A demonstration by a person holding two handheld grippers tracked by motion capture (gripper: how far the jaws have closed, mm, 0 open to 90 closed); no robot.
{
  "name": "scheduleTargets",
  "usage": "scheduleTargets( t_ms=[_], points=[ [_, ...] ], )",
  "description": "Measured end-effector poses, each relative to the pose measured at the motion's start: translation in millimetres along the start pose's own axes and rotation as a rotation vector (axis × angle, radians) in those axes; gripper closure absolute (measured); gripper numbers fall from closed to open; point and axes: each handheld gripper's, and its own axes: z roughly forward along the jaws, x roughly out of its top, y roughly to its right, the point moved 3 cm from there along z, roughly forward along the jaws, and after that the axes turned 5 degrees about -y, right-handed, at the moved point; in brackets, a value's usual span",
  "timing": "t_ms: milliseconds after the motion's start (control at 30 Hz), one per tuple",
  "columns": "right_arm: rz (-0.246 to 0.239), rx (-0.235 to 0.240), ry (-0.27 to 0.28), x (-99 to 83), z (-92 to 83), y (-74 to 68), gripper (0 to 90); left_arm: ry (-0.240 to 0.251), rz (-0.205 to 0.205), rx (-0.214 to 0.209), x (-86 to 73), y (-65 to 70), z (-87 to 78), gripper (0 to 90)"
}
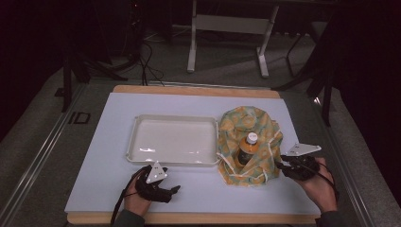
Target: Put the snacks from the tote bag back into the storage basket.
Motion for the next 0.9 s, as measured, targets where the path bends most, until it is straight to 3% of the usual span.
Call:
scheduleTargets(
  t_ms=[300,900],
  points=[
    [-0.076,-0.001,-0.061,12.6,-3.4,2.0,62.1,0.0,-0.004,-0.011,-0.1,-0.5,0.0,19.7],
    [-0.184,0.026,-0.124,30.1,-5.7,2.6,61.0,0.0,-0.004,-0.015,0.0,-0.3,0.3,19.7]
  ],
)
